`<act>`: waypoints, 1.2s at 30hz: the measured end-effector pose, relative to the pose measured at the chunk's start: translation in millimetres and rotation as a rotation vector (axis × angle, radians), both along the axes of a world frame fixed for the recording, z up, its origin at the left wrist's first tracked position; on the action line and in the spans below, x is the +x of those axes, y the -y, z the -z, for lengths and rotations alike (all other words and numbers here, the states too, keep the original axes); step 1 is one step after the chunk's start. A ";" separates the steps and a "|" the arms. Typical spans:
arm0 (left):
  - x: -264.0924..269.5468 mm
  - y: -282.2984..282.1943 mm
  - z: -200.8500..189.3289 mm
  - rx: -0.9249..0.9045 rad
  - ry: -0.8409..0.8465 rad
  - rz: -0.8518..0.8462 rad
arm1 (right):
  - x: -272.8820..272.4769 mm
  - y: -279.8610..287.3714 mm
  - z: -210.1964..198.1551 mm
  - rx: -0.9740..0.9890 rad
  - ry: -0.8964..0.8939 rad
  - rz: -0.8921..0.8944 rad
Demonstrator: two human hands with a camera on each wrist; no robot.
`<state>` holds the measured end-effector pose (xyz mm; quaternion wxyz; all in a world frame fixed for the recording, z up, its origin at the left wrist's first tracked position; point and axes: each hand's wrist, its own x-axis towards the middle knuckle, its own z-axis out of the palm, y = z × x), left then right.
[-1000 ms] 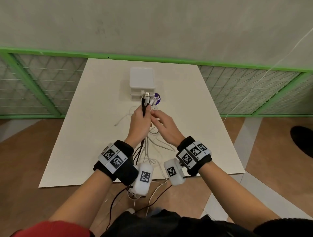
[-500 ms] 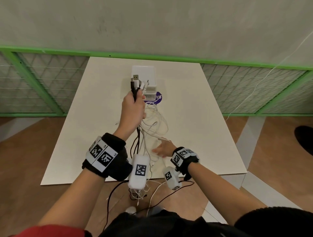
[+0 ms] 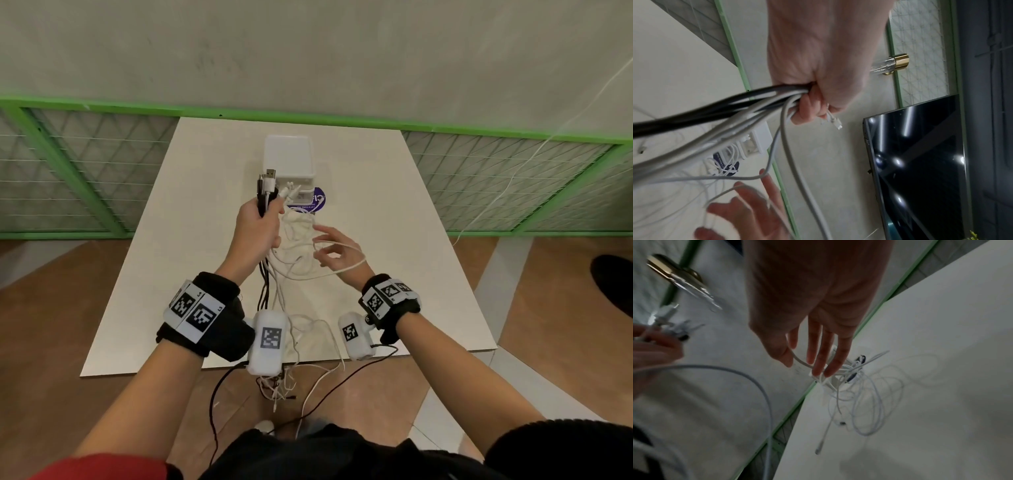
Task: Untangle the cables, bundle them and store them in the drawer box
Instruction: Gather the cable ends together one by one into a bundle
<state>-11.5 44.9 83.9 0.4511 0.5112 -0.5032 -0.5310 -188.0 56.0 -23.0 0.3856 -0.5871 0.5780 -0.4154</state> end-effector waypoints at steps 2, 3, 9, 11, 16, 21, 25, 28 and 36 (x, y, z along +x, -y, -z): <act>-0.2 0.0 3.9 0.027 0.017 0.009 | 2.1 1.4 -9.7 -0.029 0.015 0.000; -0.5 0.3 6.4 0.039 0.024 0.012 | 2.6 1.9 -15.4 -0.058 0.040 0.011; -9.0 3.3 28.7 -0.065 0.346 0.121 | 6.3 1.0 -52.9 -0.212 0.222 -0.002; -15.3 3.0 29.6 -0.103 0.340 0.161 | 5.7 -0.6 -58.1 -0.263 0.229 0.016; -20.7 3.2 30.9 -0.114 0.337 0.231 | 2.6 -9.7 -59.9 -0.305 0.292 0.053; -20.9 2.4 29.1 -0.132 0.252 0.136 | 11.6 -17.1 -45.5 -0.299 0.202 0.201; -21.1 5.7 20.4 -0.138 0.116 0.020 | 24.6 -19.7 -7.6 -0.006 -0.091 -0.032; -15.9 9.1 12.6 -0.167 0.114 -0.019 | 28.9 -12.2 6.9 0.062 -0.044 -0.084; 17.9 31.0 -9.2 -0.265 0.011 -0.311 | -22.4 2.2 32.0 0.150 -0.121 -0.031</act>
